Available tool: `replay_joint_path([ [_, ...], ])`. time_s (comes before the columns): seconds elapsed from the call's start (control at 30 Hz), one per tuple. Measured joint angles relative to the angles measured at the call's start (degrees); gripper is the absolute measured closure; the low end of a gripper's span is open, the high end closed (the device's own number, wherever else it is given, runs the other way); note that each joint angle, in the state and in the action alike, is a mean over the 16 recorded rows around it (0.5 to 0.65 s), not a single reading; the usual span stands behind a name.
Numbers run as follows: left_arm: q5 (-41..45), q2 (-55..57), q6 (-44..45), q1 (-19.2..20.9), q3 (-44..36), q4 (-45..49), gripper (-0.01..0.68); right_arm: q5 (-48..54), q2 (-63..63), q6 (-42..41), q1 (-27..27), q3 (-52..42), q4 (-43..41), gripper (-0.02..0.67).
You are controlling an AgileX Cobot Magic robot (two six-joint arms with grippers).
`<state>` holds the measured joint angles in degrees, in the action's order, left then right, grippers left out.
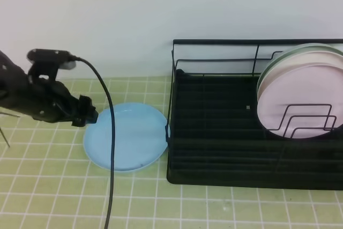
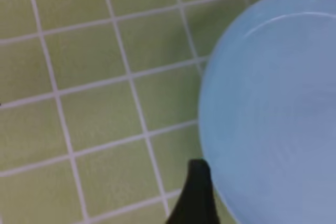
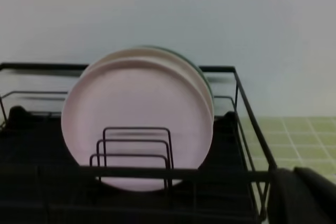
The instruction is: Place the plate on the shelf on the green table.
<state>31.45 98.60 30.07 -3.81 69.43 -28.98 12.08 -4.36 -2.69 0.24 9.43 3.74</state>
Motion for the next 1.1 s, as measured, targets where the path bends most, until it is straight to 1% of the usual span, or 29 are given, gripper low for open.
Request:
replay_joint_path([
  [0.13,-0.94,4.27,1.07,0.00,1.72,0.91,0.126,0.05,-3.60,-1.65,0.00,0.61,1.84,0.652],
  [0.3,0.03,8.96,1.72,0.00,4.94,2.50,0.169,0.10,-8.11,-3.25,0.00,1.38,4.11,0.652],
  [0.43,1.64,12.01,2.13,0.00,7.50,3.58,0.221,0.15,-10.27,-3.74,0.00,1.83,5.34,0.652],
  [0.63,3.35,15.04,2.77,0.00,10.01,4.80,0.320,0.19,-11.41,-3.85,0.00,1.87,6.12,0.652],
  [0.77,3.94,16.18,3.00,0.00,10.63,5.55,0.377,0.19,-11.45,-3.85,0.00,1.87,6.26,0.652],
  [1.0,4.75,17.16,3.69,0.00,10.73,7.29,0.454,0.19,-11.45,-3.85,0.00,1.87,6.31,0.652],
  [1.1,5.35,17.43,4.17,0.00,10.73,7.94,0.504,0.19,-11.45,-3.85,0.00,1.87,6.33,0.652],
])
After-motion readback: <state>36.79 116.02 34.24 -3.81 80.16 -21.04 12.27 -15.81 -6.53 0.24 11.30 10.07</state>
